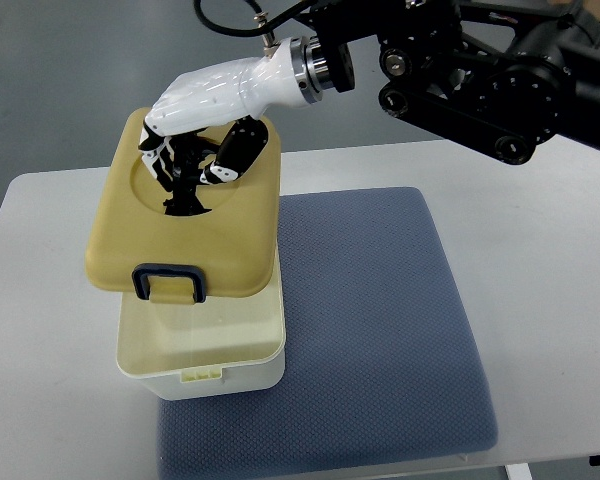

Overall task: Open white storage box with right hand
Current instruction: 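Lift the yellow lid off the white box with the right hand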

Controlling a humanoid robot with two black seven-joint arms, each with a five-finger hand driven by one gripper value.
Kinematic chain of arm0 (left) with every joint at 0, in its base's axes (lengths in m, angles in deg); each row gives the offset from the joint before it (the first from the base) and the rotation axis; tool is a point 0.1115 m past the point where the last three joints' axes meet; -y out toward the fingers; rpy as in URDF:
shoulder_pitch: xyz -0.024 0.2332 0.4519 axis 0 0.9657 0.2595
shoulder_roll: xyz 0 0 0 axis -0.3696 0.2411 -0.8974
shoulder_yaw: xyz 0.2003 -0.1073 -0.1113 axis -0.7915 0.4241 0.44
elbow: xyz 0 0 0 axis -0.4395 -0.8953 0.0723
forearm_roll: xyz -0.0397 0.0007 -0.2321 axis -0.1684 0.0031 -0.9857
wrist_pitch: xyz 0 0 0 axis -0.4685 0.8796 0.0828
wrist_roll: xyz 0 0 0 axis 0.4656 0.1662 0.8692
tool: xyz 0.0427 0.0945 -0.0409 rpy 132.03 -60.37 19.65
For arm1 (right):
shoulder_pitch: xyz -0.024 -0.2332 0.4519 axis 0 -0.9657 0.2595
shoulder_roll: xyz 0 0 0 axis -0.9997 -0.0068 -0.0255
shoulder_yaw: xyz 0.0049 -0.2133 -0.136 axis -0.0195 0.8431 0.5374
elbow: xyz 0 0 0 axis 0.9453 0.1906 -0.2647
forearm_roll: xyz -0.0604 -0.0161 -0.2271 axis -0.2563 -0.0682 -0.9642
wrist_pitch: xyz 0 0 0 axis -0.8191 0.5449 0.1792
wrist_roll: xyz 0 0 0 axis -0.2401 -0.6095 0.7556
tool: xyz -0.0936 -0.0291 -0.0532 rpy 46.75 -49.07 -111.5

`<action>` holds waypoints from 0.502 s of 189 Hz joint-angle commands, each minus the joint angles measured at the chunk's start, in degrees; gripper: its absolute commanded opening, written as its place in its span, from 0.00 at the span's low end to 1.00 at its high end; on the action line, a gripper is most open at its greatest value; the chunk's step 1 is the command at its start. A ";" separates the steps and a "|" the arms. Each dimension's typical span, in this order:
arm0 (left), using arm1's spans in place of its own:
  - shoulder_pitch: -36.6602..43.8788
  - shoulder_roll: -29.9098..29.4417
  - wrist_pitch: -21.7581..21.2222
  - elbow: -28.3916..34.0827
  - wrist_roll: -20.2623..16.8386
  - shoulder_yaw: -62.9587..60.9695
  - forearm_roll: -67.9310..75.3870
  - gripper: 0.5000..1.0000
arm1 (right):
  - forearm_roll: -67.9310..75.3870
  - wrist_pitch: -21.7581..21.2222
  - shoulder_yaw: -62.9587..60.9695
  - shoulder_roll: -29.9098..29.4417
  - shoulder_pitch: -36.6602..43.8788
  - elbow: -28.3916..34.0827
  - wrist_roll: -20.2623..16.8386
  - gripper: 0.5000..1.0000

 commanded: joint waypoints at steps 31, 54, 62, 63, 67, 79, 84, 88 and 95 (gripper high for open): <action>0.00 0.00 0.01 0.04 0.00 0.00 0.00 1.00 | 1.56 3.19 -1.51 8.74 -2.22 -1.72 0.07 0.00; 0.00 0.00 0.01 -0.05 0.00 0.00 0.00 1.00 | 1.56 5.39 -1.51 12.70 -5.74 -2.86 0.07 0.00; 0.00 0.00 0.01 -0.05 0.00 0.00 0.00 1.00 | 1.56 6.00 -1.51 13.92 -7.23 -2.95 0.07 0.00; 0.00 0.00 0.01 -0.05 0.00 0.00 0.00 1.00 | 1.56 6.00 -1.51 13.93 -7.23 -2.95 0.07 0.00; 0.00 0.00 0.01 0.04 0.00 0.00 0.00 1.00 | 1.56 6.36 -1.51 14.45 -8.02 -2.95 0.07 0.00; 0.00 0.00 0.01 -0.05 0.00 0.00 0.00 1.00 | 1.56 7.32 -1.51 15.68 -10.04 -3.12 0.07 0.00; 0.00 0.00 0.01 -0.05 0.00 0.00 0.00 1.00 | 1.56 7.76 -1.51 15.77 -10.75 -3.21 0.07 0.00; 0.00 0.00 0.01 0.04 0.00 0.00 0.00 1.00 | 1.56 8.20 -1.51 15.77 -11.45 -3.39 0.07 0.00; 0.00 0.00 0.01 0.04 0.00 0.00 0.00 1.00 | 1.56 8.99 -1.42 15.77 -12.77 -4.00 -0.02 0.00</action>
